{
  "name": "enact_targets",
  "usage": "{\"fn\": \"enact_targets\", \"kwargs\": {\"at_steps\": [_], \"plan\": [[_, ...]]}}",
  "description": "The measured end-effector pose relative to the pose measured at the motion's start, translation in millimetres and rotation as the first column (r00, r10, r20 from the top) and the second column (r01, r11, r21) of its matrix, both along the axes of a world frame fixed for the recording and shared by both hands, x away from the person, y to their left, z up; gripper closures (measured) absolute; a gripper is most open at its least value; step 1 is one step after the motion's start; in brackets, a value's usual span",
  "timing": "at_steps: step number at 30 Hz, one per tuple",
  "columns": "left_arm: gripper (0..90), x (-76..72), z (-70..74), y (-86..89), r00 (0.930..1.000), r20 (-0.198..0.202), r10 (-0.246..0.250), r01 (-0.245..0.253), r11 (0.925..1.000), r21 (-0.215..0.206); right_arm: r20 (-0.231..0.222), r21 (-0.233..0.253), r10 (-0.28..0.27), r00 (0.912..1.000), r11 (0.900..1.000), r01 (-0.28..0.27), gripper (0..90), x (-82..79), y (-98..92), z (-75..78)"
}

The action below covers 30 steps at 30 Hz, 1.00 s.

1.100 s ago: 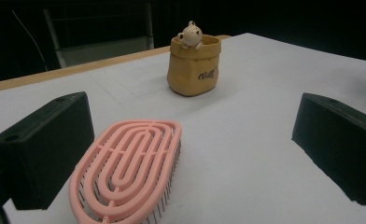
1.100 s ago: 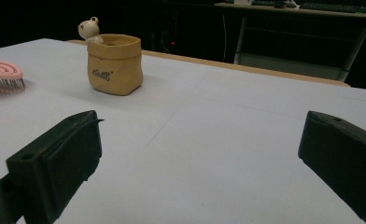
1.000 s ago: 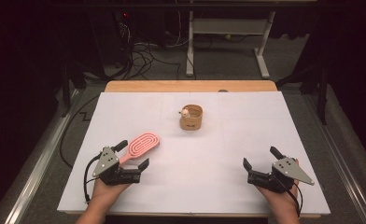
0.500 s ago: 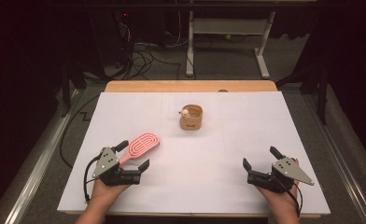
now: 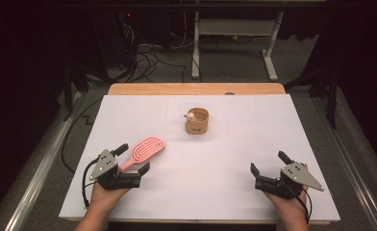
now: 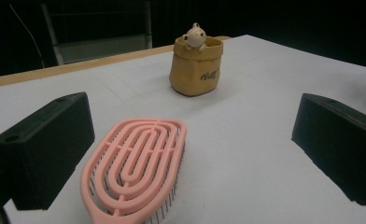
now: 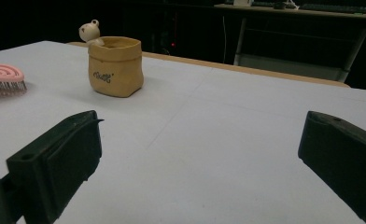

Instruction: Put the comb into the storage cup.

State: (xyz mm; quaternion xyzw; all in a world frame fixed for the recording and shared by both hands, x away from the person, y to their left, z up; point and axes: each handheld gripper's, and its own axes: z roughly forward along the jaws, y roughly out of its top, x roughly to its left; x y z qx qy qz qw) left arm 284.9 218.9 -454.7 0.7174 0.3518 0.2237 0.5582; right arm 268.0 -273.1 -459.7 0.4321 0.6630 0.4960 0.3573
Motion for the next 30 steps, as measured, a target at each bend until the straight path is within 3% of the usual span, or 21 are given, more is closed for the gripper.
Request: {"fn": "enact_targets", "kwargs": {"at_steps": [9, 18, 30], "plan": [[0.0, 1.5, 5.3, 14.7, 0.9994, 0.013, 0.033, -0.033, 0.9994, 0.005, 0.006, -0.004, 0.0, 1.0, 1.0, 0.0, 0.3, -0.3, -0.1, 0.9], [0.0, 2.8, 10.2, 38.1, 0.9961, 0.015, 0.087, -0.087, 0.9961, -0.019, 0.01, -0.009, -0.004, 0.9999, 1.0, 0.004, 0.4, -0.4, 0.1, 1.9], [0.0, 5.7, 8.9, 54.7, 0.9936, -0.009, 0.112, -0.112, 0.9936, 0.014, 0.015, -0.01, -0.003, 0.9999, 1.0, 0.003, 0.4, -0.8, -1.2, 2.9]]}}
